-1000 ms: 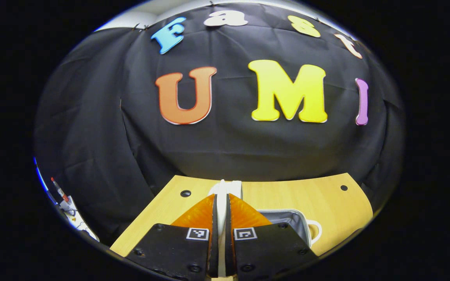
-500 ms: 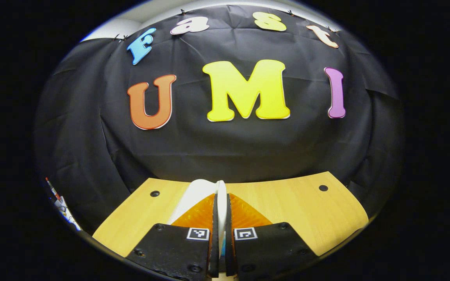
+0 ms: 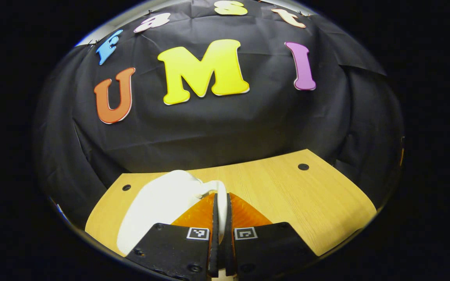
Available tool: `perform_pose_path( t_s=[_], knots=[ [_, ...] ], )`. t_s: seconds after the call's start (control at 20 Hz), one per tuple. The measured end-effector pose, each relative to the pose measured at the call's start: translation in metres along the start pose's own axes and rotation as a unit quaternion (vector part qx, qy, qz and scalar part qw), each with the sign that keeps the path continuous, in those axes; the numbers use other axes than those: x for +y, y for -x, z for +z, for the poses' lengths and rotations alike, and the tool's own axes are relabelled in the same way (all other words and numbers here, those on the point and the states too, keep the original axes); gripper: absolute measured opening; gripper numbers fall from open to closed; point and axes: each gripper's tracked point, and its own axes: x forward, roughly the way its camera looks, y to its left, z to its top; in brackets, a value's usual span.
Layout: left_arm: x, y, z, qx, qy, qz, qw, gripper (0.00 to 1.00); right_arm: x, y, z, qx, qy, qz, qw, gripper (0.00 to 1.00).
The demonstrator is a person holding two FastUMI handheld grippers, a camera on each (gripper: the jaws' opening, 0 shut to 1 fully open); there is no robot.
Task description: First open the suitcase, pack the skin care products into it, and then close the suitcase.
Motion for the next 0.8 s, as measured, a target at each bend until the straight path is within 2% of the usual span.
perform_pose_path(
  t_s=[0.55, 0.6, 0.7, 0.8],
  knots=[
    [-0.051, -0.031, -0.073, 0.087, 0.021, -0.030, 0.996, 0.10, -0.031, 0.002, -0.011, 0.021, 0.000, -0.034, 0.999, 0.80],
    [-0.055, -0.035, -0.077, 0.094, 0.026, -0.036, 0.995, 0.09, -0.030, 0.002, -0.010, 0.022, 0.000, -0.034, 0.999, 0.77],
    [-0.067, -0.036, -0.081, 0.105, 0.034, -0.059, 0.992, 0.12, -0.028, 0.001, -0.013, 0.022, 0.000, -0.030, 0.999, 0.77],
    [-0.073, -0.037, -0.089, 0.120, 0.038, -0.070, 0.989, 0.20, -0.022, -0.001, -0.014, 0.021, -0.002, -0.022, 1.000, 0.77]
  ],
)
